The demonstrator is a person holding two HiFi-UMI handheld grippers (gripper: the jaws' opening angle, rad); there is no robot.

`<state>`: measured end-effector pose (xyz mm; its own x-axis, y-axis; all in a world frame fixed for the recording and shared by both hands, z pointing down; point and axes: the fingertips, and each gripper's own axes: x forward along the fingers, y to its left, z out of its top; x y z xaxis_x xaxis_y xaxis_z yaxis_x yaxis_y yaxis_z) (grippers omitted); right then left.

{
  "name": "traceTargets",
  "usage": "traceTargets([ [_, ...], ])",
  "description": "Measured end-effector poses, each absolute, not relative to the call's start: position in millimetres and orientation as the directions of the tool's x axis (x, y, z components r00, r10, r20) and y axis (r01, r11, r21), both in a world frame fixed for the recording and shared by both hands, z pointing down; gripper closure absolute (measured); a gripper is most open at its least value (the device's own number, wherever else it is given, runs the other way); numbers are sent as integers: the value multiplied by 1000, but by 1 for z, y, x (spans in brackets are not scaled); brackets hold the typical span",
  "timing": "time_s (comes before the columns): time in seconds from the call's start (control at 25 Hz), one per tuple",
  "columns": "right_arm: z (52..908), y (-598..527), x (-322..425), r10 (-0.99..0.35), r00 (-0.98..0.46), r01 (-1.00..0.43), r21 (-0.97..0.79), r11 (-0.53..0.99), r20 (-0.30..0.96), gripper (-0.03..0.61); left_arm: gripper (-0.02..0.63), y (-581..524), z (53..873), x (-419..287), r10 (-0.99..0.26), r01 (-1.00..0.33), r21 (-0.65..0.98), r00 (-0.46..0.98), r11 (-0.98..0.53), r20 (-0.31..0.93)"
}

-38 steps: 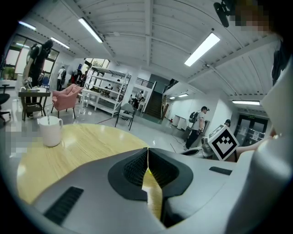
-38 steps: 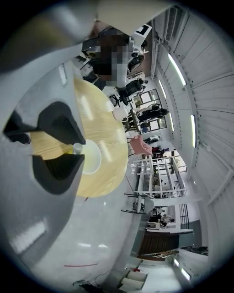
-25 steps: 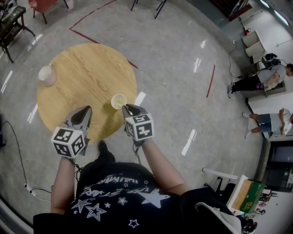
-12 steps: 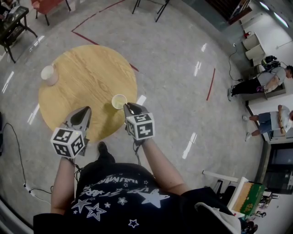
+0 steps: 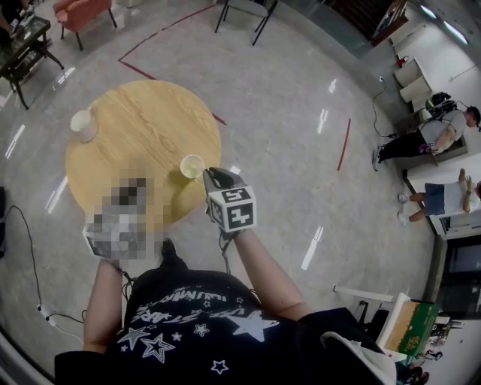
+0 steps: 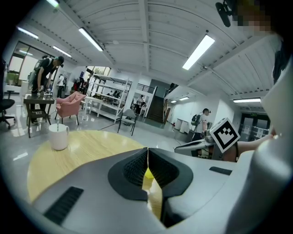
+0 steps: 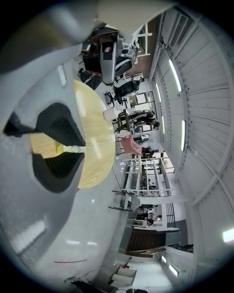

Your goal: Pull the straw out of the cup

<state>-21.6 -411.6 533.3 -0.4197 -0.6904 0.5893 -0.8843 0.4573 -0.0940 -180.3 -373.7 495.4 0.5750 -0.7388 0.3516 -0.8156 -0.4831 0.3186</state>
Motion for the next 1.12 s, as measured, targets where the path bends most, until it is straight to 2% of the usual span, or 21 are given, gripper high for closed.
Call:
traceTargets([
  [0.56, 489, -354, -6, -722, -492, -854, -105, 510, 488, 540, 604, -304, 477, -166, -787, -850, 272, 522, -451, 329],
  [1.12, 474, -271, 24, -710, -539, -823, -103, 559, 453, 540, 604, -212, 467, -134, -825, -874, 267, 477, -406, 305],
])
